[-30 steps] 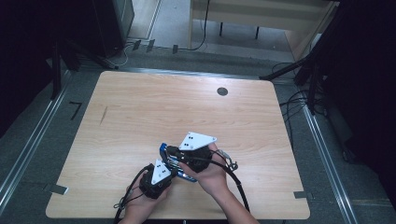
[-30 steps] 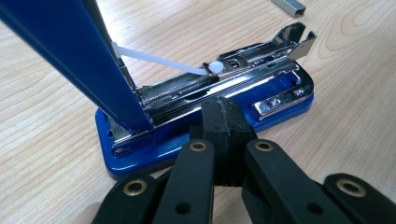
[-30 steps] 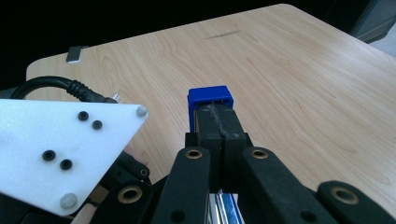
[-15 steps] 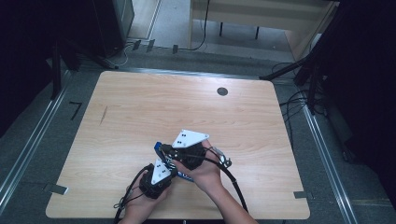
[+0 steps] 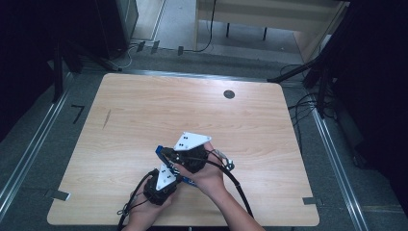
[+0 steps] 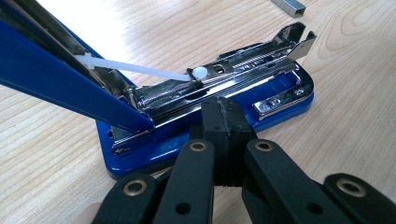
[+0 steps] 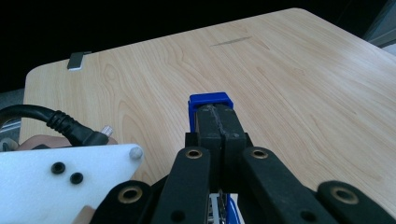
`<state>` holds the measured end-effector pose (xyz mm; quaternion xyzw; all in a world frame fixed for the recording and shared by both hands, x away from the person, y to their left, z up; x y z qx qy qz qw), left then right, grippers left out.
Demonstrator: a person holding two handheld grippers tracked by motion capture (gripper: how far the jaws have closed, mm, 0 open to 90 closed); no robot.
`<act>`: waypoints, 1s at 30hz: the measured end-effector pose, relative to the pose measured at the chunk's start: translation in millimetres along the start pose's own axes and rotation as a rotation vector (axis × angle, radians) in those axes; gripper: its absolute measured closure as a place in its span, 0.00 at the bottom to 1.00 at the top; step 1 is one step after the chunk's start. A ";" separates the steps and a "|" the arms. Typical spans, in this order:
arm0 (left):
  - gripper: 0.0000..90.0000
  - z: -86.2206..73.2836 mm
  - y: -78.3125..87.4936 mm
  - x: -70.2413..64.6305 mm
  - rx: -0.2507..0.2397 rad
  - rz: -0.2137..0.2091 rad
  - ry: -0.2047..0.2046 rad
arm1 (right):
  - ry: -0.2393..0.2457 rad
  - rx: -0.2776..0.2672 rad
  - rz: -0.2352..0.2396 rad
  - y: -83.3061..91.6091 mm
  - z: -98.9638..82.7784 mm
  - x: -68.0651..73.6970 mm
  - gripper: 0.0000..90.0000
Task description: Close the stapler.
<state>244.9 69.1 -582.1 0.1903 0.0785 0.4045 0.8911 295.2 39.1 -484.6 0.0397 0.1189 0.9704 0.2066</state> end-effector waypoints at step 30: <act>1.00 -0.3 0.4 -0.2 0.004 0.000 -0.010 | -0.020 0.092 0.042 -27.2 -24.6 -2.3 1.00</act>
Point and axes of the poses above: each handheld gripper's, and its own axes: y roughly backward along the jaws, z roughly out of its top, x roughly to its left, the point moved 8 cm from there along -y, roughly forward along the jaws, and after that the axes turned 14 degrees about -x, right-handed, at the moved point
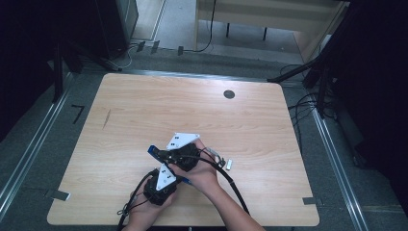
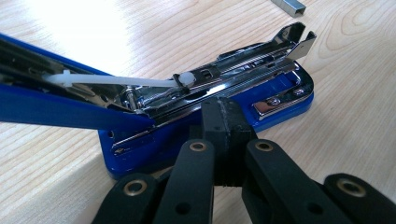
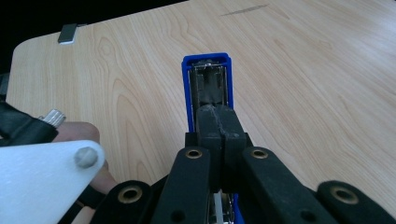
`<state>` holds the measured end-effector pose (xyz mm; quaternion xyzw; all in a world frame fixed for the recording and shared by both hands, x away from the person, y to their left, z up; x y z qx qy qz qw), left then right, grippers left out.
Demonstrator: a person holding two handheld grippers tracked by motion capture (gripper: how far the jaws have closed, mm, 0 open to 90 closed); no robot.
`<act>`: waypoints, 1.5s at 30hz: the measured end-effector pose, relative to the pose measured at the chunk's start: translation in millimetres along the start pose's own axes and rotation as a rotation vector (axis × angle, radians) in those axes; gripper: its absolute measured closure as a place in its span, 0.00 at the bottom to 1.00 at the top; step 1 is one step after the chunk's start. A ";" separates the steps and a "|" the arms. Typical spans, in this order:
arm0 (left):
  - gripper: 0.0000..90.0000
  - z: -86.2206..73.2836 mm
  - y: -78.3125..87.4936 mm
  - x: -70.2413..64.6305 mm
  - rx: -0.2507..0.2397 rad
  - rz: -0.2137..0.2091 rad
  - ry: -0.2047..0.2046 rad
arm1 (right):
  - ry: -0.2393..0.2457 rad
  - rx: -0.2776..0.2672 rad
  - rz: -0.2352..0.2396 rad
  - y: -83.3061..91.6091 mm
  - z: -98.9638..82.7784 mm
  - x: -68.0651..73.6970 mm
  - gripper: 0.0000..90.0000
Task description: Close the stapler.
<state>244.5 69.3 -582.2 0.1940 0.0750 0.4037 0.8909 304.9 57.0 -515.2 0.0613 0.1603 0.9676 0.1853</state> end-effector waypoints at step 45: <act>1.00 0.0 0.1 -0.2 0.001 -0.005 0.007 | -0.035 0.055 -0.087 9.1 -20.5 -21.4 1.00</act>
Point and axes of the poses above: each handheld gripper's, and its own axes: y roughly backward along the jaws, z roughly out of its top, x roughly to its left, the point moved 8 cm from there along -y, roughly forward along the jaws, and after that the axes turned 14 degrees about -x, right-handed, at the moved point
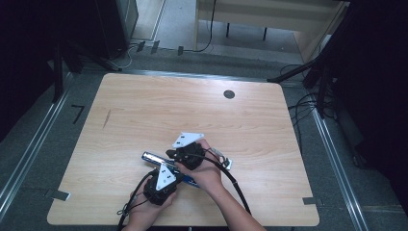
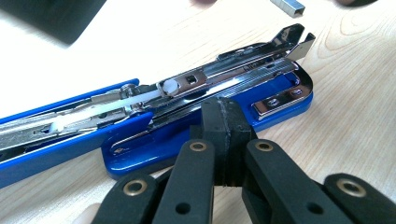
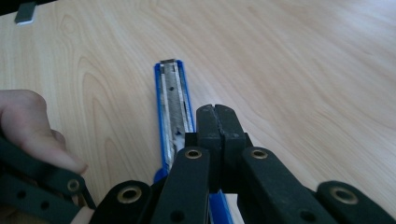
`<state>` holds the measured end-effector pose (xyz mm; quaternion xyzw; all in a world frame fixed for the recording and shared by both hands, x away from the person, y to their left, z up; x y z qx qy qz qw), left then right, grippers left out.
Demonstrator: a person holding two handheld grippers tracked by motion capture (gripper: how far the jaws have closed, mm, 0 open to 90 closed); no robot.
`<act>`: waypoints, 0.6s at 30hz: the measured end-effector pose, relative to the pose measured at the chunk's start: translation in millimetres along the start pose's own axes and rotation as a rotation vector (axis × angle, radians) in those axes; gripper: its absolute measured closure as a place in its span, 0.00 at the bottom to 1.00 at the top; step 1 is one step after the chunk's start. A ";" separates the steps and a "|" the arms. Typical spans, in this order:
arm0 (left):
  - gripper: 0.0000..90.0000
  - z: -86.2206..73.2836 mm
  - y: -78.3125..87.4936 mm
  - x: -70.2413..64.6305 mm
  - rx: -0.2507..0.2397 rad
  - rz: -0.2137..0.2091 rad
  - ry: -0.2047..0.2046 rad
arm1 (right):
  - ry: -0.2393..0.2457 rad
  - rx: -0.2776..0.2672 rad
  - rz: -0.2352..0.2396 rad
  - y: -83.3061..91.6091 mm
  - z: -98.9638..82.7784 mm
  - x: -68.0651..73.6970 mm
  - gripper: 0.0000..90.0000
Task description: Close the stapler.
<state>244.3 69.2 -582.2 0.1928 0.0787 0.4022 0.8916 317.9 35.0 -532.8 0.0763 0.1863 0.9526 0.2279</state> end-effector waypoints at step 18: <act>1.00 -0.1 0.1 0.4 0.001 -0.003 0.001 | -0.025 -0.013 -0.124 60.0 -19.9 -32.4 1.00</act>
Point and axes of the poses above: each handheld gripper's, and its own axes: y roughly backward along the jaws, z roughly out of its top, x roughly to its left, the point moved 8 cm from there along -y, roughly forward along the jaws, and after that the axes turned 14 degrees about -x, right-handed, at the moved point
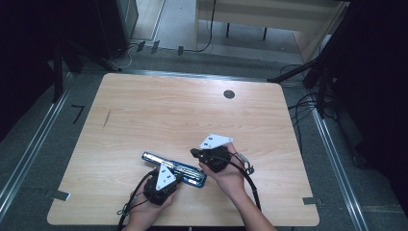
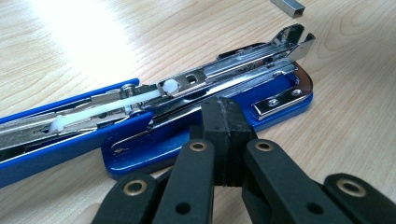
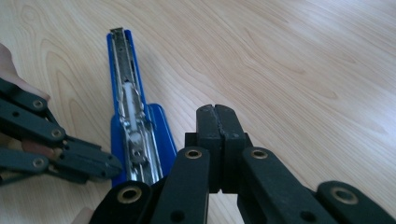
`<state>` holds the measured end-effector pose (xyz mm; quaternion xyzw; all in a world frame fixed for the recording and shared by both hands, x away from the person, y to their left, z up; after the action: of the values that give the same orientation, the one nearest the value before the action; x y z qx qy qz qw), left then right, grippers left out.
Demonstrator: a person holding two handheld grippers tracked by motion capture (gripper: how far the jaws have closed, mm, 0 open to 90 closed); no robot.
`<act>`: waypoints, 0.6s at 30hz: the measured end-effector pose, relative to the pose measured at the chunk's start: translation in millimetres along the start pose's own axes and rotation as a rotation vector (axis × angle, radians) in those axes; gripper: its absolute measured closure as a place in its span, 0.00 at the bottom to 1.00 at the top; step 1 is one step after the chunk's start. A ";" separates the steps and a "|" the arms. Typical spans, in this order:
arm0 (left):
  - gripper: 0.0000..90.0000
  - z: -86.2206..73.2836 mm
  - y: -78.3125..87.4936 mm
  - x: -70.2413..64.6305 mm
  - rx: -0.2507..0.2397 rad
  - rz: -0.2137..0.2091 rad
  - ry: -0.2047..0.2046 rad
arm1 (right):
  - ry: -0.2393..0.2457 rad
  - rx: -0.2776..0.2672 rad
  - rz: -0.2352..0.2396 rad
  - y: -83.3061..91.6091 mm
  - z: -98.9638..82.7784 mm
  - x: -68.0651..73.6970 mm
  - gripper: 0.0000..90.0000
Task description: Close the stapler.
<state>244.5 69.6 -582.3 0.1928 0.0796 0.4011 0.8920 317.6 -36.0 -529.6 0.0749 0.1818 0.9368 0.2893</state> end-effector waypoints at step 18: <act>1.00 0.0 0.1 -0.1 0.000 0.001 0.000 | -0.049 0.032 -0.082 32.0 -33.9 -26.8 1.00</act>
<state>244.4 69.6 -582.3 0.1930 0.0794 0.4013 0.8918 314.8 -85.9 -549.5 0.0949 0.1925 0.9191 0.3304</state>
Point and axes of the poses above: each handheld gripper's, and its own axes: y roughly backward along the jaws, z roughly out of its top, x roughly to its left, the point moved 8 cm from there along -y, roughly forward along the jaws, and after that the axes turned 14 degrees about -x, right-handed, at the moved point
